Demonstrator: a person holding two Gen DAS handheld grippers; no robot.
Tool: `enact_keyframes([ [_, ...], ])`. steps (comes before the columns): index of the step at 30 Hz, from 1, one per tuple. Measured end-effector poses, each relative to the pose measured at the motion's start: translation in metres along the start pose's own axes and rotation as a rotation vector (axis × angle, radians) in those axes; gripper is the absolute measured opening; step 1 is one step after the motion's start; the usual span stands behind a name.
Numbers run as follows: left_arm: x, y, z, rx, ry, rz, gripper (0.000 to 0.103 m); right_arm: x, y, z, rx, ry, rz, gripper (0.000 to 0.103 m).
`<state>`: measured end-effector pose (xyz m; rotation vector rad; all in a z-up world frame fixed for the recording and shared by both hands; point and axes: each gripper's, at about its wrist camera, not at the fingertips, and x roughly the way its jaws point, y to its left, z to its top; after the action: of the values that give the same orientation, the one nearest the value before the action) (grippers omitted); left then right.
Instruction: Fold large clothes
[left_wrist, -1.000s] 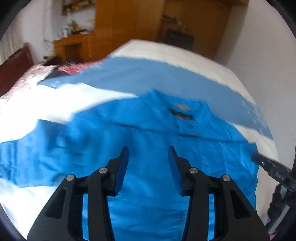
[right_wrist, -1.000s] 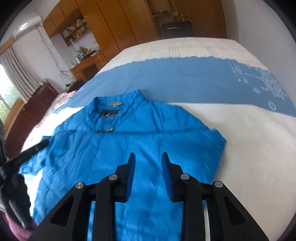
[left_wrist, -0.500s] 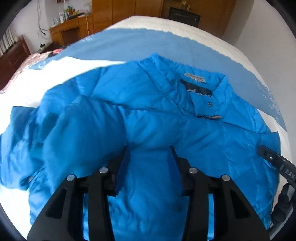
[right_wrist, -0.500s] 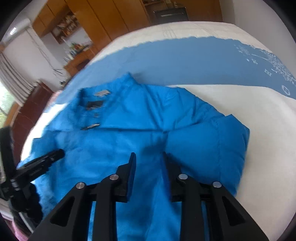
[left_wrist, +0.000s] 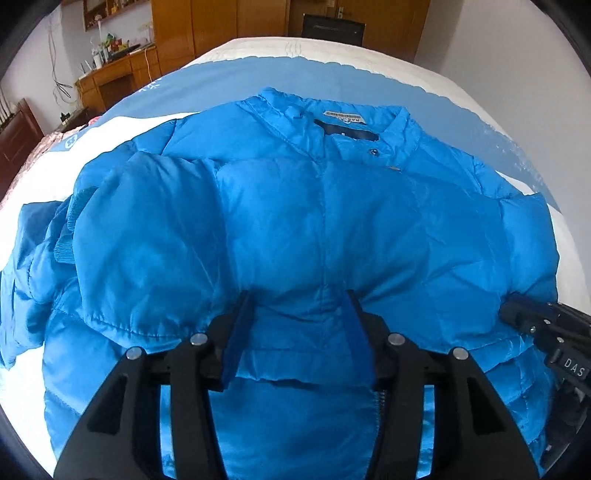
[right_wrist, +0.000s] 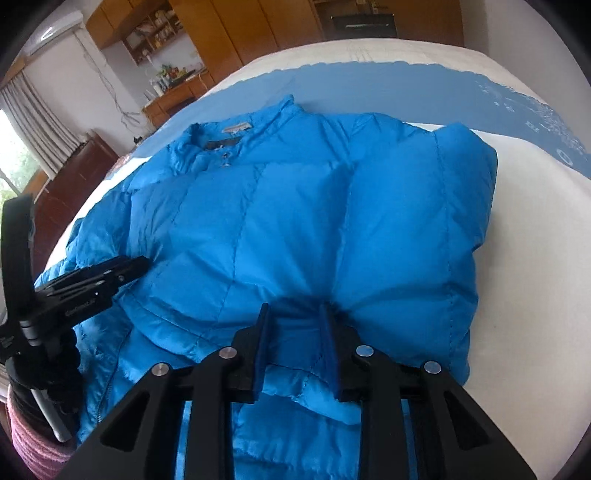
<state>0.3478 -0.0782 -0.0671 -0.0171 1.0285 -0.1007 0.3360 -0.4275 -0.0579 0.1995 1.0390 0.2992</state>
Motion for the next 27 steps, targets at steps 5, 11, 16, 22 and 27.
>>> enact_keyframes([
  [5,0.003,-0.005,-0.005,0.010,-0.040,0.036,0.051,0.000,0.007,-0.006,-0.010,-0.036,-0.053,0.025],
  [11,-0.029,0.015,-0.004,-0.051,-0.058,0.008,0.051,-0.033,0.000,-0.007,0.009,-0.082,0.060,0.033],
  [16,-0.096,0.099,-0.017,-0.161,-0.165,0.077,0.062,-0.071,-0.013,-0.005,-0.050,-0.135,-0.036,0.041],
  [22,-0.137,0.268,-0.061,-0.491,-0.124,0.444,0.062,-0.067,-0.043,-0.003,0.000,-0.084,-0.020,0.041],
  [27,-0.151,0.371,-0.108,-0.746,-0.067,0.558,0.062,-0.059,-0.038,-0.001,-0.025,-0.079,-0.026,0.042],
])
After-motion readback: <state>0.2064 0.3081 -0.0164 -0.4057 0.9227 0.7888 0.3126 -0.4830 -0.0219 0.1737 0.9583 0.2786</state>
